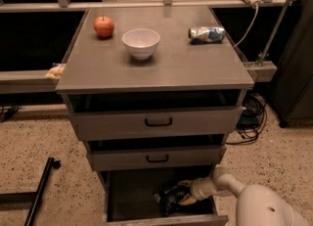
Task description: Pick blue chip bag from bottom drawer and place on counter
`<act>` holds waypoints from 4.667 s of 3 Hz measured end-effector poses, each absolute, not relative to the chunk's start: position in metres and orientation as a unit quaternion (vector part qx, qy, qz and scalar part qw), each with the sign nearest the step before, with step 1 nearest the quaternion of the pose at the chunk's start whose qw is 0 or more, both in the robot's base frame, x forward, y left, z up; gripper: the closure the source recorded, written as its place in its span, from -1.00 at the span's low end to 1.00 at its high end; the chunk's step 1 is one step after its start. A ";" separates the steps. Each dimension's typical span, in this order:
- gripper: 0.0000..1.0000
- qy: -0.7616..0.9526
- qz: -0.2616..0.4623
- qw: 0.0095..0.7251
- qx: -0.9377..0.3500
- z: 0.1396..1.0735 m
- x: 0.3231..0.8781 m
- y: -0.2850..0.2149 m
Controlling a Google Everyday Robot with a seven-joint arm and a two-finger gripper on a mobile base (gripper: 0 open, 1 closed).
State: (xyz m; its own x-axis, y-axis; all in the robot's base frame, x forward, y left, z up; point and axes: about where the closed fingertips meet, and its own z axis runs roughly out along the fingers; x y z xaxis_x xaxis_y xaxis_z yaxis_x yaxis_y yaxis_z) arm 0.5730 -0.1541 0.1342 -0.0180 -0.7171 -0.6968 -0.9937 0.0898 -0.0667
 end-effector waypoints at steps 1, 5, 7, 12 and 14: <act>0.47 0.679 0.224 0.303 -0.630 0.147 0.567 -0.156; 1.00 0.689 0.193 0.326 -0.618 0.270 0.523 -0.168; 1.00 0.678 0.169 0.328 -0.636 0.358 0.523 -0.169; 1.00 0.616 0.133 0.373 -0.681 0.643 0.470 -0.181; 1.00 0.598 0.137 0.390 -0.687 0.689 0.467 -0.171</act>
Offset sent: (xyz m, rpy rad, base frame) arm -0.0253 -0.0139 0.0548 -0.0157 -0.0471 -0.0640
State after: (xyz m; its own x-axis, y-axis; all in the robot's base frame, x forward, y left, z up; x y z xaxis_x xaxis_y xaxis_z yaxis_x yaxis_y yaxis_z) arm 0.4667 -0.1715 0.6894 0.2481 -0.7141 -0.6546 -0.9278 0.0194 -0.3727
